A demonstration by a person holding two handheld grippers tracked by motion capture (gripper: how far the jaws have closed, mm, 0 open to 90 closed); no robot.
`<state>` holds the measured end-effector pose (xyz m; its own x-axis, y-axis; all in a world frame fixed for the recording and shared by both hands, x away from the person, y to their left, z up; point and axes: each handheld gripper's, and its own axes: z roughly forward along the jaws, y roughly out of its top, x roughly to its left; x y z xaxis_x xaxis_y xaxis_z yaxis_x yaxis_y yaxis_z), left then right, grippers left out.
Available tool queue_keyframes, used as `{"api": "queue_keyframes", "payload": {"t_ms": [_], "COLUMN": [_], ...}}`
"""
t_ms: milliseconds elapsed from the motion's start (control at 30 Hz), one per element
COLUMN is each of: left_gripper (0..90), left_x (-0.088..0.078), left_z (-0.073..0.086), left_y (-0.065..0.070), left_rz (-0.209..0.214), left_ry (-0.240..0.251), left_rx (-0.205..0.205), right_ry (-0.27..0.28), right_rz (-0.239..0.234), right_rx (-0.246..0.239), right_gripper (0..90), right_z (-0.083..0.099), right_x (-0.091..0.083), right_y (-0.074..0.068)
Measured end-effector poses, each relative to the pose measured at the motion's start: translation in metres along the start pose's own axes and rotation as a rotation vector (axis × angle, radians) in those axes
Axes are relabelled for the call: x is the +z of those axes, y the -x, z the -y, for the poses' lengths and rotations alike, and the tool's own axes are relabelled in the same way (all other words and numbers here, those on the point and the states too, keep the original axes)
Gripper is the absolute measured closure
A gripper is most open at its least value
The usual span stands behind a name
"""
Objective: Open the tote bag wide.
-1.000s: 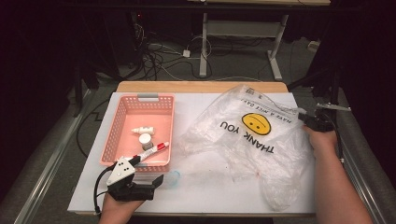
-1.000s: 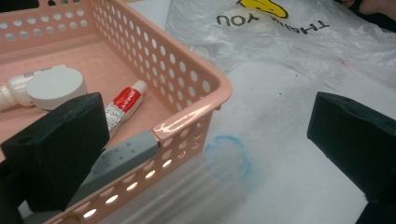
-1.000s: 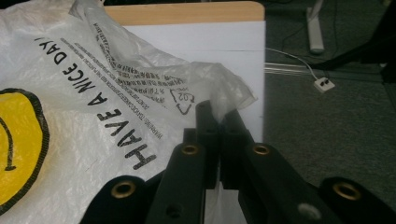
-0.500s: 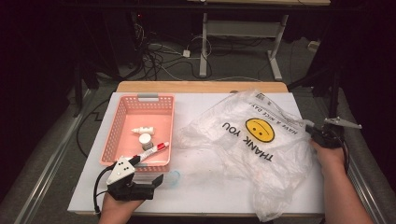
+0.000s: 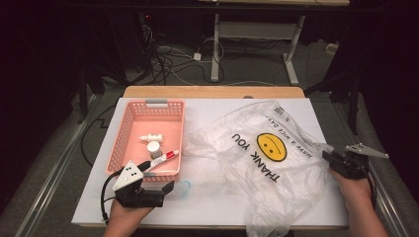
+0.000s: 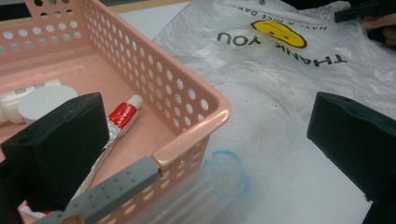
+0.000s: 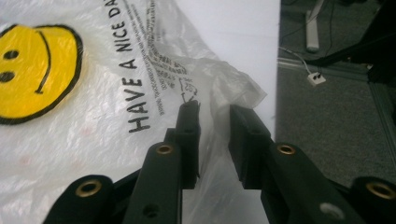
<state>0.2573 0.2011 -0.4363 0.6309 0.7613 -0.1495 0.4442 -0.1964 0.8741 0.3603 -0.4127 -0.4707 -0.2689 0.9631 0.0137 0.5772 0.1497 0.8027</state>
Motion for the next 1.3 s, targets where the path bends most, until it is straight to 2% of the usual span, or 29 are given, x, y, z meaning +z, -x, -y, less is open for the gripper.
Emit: {"api": "queue_keyframes", "payload": {"t_ms": [133, 233, 267, 400, 533, 600, 667, 767, 800, 900, 1000, 1033, 1100, 1200, 1300], "left_gripper": [0.0, 0.0, 0.0, 0.0, 0.0, 0.0, 0.0, 0.0, 0.0, 0.0, 0.0, 0.0, 0.0, 0.0, 0.0], "left_x": [0.001, 0.001, 0.002, 0.003, 0.006, 0.007, 0.008, 0.007, 0.007, 0.008, 0.008, 0.008, 0.007, 0.006, 0.005], "left_z": [-0.004, -0.004, -0.004, -0.006, -0.006, -0.004, -0.004, -0.003, -0.003, -0.004, -0.003, -0.003, -0.003, -0.003, -0.004], "left_y": [-0.001, -0.002, -0.002, -0.005, -0.007, -0.008, -0.009, -0.009, -0.009, -0.009, -0.009, -0.009, -0.01, -0.012, -0.013], "left_rz": [0.007, 0.015, 0.013, 0.016, 0.025, 0.03, 0.028, 0.021, 0.018, 0.014, 0.009, 0.006, 0.001, 0.003, 0.007], "left_ry": [0.009, 0.008, 0.003, 0.009, 0.005, 0.005, 0.005, 0.011, 0.011, 0.01, 0.01, 0.011, 0.016, 0.019, 0.007], "left_rx": [0.019, 0.031, 0.038, 0.038, 0.037, 0.018, 0.005, -0.001, -0.001, -0.001, -0.006, -0.006, -0.004, -0.008, 0.0], "right_ry": [-0.023, -0.031, -0.038, -0.042, 0.002, 0.038, 0.057, 0.116, 0.116, 0.138, 0.133, 0.136, 0.14, 0.144, 0.148], "right_rz": [-0.007, -0.015, -0.008, -0.004, 0.006, 0.016, 0.018, -0.008, -0.008, -0.046, -0.079, -0.096, -0.105, -0.143, -0.162], "right_rx": [-0.025, -0.023, -0.027, -0.012, 0.018, 0.018, 0.007, 0.004, 0.004, -0.009, -0.03, -0.045, -0.051, -0.072, -0.081], "right_gripper": [70.4, 68.0, 64.6, 59.5, 50.5, 45.2, 44.1, 38.7, 38.7, 35.9, 32.5, 28.5, 26.4, 16.7, 14.9], "right_z": [0.004, 0.004, 0.003, 0.002, 0.005, 0.009, 0.011, 0.02, 0.02, 0.025, 0.025, 0.022, 0.02, 0.015, 0.012], "right_x": [-0.007, -0.01, -0.009, -0.007, -0.019, -0.033, -0.039, -0.057, -0.057, -0.064, -0.064, -0.064, -0.064, -0.06, -0.059], "right_y": [-0.012, -0.019, -0.022, -0.019, -0.011, -0.009, -0.007, -0.009, -0.009, -0.016, -0.024, -0.03, -0.034, -0.049, -0.056]}}
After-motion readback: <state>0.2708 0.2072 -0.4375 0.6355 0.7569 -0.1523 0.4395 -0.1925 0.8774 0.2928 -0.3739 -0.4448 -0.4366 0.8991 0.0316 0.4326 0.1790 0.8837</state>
